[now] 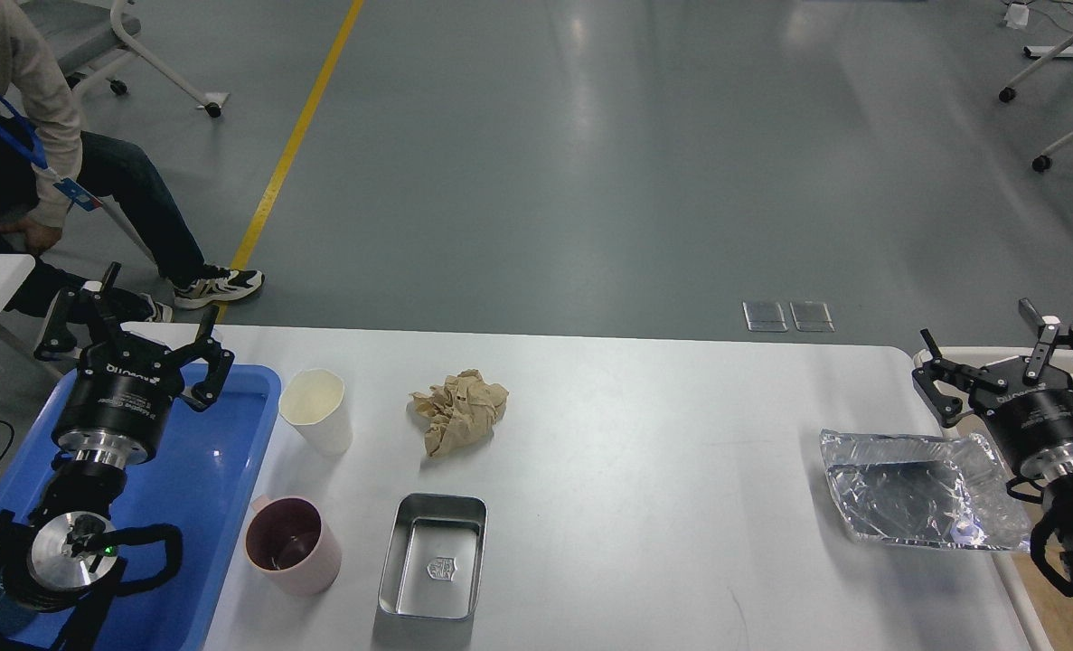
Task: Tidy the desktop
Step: 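Move the left gripper down toward the pink mug near the tray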
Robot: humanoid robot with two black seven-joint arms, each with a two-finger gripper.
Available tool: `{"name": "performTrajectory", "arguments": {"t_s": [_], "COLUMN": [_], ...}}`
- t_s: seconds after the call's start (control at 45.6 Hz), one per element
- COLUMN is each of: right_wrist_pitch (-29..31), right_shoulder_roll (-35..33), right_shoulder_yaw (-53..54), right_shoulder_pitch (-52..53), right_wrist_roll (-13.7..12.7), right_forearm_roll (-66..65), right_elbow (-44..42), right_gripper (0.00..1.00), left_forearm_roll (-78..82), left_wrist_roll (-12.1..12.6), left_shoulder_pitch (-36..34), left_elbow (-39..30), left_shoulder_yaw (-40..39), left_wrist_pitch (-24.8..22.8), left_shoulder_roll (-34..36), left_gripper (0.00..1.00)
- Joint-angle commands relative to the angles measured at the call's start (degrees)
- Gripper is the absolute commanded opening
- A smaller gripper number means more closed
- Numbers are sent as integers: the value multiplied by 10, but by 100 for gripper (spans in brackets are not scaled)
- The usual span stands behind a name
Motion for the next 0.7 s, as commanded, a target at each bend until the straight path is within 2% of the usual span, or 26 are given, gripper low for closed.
{"name": "performTrajectory", "arguments": {"t_s": [0.0, 0.131, 0.307, 0.46, 0.57, 0.679], "right_wrist_pitch": [7, 30, 90, 88, 87, 88], "right_shoulder_roll": [-2, 0, 3, 2, 3, 3], "right_shoulder_yaw": [-2, -1, 2, -2, 2, 10], "right_shoulder_pitch": [-2, -5, -3, -2, -3, -6], "right_wrist_roll": [0, 0, 3, 3, 7, 8], "right_forearm_roll": [-39, -60, -62, -79, -105, -108], "right_elbow": [-2, -2, -2, -1, -1, -1], "right_gripper": [100, 100, 100, 100, 100, 100], "left_forearm_roll": [0, 0, 4, 13, 24, 52], "left_wrist_roll": [-1, -1, 1, 4, 3, 2], "left_shoulder_pitch": [0, 3, 5, 4, 2, 1], "left_elbow": [-1, -2, -2, -1, -2, -3], "left_shoulder_yaw": [-10, -19, -10, 24, 77, 90], "left_wrist_pitch": [1, 8, 9, 16, 38, 58], "left_shoulder_roll": [-33, -68, -63, -14, 34, 75], "left_gripper": [96, 96, 96, 96, 96, 96]}}
